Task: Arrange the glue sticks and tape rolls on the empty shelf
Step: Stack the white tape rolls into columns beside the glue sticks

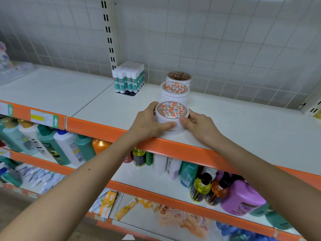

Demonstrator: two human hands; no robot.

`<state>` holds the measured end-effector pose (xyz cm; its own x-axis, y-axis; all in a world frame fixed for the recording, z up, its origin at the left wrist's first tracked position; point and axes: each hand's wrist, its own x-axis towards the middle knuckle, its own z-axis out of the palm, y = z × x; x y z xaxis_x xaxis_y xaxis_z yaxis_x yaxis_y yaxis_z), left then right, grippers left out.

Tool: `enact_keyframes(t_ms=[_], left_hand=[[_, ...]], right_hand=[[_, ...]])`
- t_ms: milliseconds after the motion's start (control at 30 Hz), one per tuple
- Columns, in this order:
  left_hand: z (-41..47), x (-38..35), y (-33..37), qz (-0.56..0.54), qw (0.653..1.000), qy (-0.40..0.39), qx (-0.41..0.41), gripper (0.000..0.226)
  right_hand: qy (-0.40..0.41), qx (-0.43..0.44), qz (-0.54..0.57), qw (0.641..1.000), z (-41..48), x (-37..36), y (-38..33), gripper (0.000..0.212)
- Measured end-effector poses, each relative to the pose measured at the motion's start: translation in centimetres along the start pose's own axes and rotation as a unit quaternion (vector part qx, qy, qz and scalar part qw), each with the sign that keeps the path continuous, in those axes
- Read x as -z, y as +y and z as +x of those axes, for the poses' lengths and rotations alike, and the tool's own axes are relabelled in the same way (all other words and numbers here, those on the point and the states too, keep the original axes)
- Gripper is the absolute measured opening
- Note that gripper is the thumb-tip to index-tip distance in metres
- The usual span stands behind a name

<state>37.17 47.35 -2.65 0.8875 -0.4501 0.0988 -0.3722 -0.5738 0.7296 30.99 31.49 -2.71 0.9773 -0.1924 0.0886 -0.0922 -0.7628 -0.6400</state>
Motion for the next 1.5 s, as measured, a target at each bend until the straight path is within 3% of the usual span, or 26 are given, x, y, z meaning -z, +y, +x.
enact_keyframes(t_ms=[100,167,267,400,733,1033,1367,1500], left_hand=[[-0.5,0.4,0.7,0.013,1.0,-0.02,-0.016,0.076],[-0.9,0.9,1.5,0.021,0.999,0.007,-0.044,0.075],[-0.9,1.0,3.5,0.037,0.993,0.054,-0.102,0.073],[-0.5,-1.4,6.6,0.082,0.982,0.037,-0.164,0.062],[-1.4,-16.0,20.0,0.098,0.947,-0.083,-0.296,0.059],[-4.1,-30.5,32.7,0.057,0.932,-0.139,-0.331,0.058],[-4.3,-42.4,45.0,0.037,0.887,-0.2,-0.415,0.056],[-2.6,-47.3,49.4,0.027,0.875,-0.207,-0.436,0.055]], right_hand=[[-0.038,-0.006,-0.001,0.999,0.0,0.4,0.2,0.049],[-0.045,-0.023,-0.011,0.999,-0.1,0.9,0.4,0.056],[-0.015,-0.033,-0.013,0.999,-0.7,2.4,1.3,0.056],[0.012,-0.044,-0.014,0.999,-2.8,5.5,3.8,0.05],[0.122,-0.129,-0.041,0.983,-13.1,18.4,17.1,0.051],[0.171,-0.172,-0.097,0.965,-23.8,29.6,28.9,0.048],[0.274,-0.234,-0.057,0.931,-31.2,38.1,38.5,0.046],[0.32,-0.215,-0.008,0.923,-31.9,41.5,41.6,0.04]])
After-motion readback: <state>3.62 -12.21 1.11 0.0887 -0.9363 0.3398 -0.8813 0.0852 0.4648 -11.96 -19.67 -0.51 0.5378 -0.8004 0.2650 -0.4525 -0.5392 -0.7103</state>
